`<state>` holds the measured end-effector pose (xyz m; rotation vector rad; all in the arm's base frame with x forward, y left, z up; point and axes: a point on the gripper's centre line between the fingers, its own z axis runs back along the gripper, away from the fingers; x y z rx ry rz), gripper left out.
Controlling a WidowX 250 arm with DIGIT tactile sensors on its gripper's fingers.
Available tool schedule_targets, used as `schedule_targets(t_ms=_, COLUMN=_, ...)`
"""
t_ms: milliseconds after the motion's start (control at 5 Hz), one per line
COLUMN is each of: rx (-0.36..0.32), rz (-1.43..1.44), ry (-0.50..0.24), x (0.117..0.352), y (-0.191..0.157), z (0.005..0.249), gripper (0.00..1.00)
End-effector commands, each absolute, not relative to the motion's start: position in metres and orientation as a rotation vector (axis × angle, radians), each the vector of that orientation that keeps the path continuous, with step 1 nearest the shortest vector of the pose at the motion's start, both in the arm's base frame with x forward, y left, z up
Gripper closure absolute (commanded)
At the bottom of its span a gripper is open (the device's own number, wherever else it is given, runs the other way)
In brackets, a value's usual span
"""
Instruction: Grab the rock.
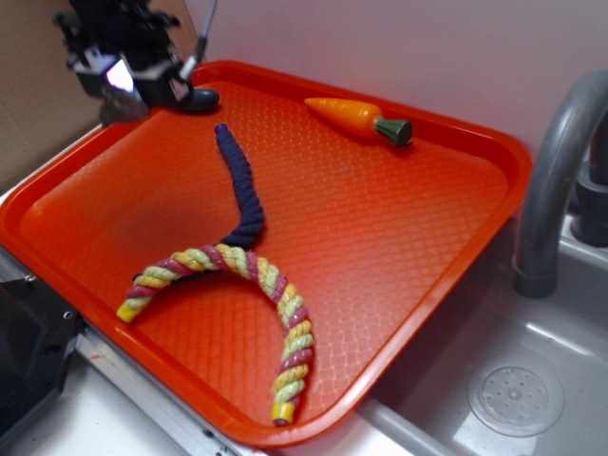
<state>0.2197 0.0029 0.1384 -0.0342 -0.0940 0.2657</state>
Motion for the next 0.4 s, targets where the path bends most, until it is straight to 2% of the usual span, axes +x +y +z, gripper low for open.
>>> schedule_targets(t_ms=0, rx=-0.178, rz=0.098, ry=-0.266, x=0.1904, y=-0.0273, z=0.2111, gripper=1.0)
schedule_targets(t_ms=200, rx=-0.155, rz=0.129, ry=-0.173, x=0.1954, y=-0.0282, z=0.2044, gripper=1.0)
